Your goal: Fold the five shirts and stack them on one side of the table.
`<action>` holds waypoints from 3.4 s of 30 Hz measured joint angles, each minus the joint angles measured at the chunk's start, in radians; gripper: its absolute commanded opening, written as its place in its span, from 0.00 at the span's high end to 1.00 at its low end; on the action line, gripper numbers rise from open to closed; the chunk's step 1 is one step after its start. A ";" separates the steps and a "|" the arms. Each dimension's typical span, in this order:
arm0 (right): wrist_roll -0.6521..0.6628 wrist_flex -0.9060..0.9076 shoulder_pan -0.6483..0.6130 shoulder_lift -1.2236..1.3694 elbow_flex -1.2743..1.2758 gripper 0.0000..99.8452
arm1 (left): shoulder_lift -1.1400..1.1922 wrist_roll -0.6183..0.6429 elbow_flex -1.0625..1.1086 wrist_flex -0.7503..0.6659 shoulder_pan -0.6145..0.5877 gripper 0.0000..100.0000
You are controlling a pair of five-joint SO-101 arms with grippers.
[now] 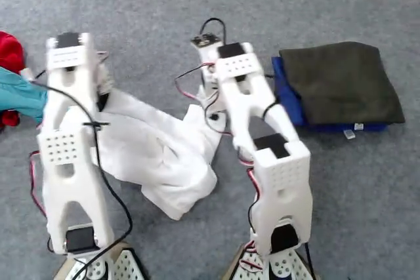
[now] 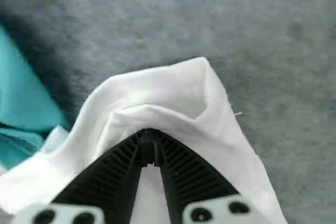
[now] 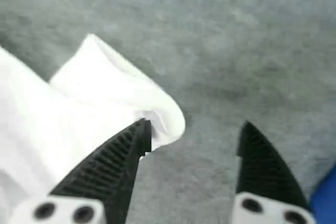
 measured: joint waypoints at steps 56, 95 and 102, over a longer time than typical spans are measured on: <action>-0.057 0.296 -0.175 0.712 -1.257 0.98 | 0.075 -0.192 -0.227 -0.014 -0.586 0.97; 0.011 0.292 -0.479 -0.086 -0.011 0.96 | 0.086 -0.192 -0.227 -0.078 -0.557 0.97; 0.170 0.295 -0.470 -0.572 0.331 0.96 | 0.086 -0.204 -0.227 -0.078 -0.557 0.97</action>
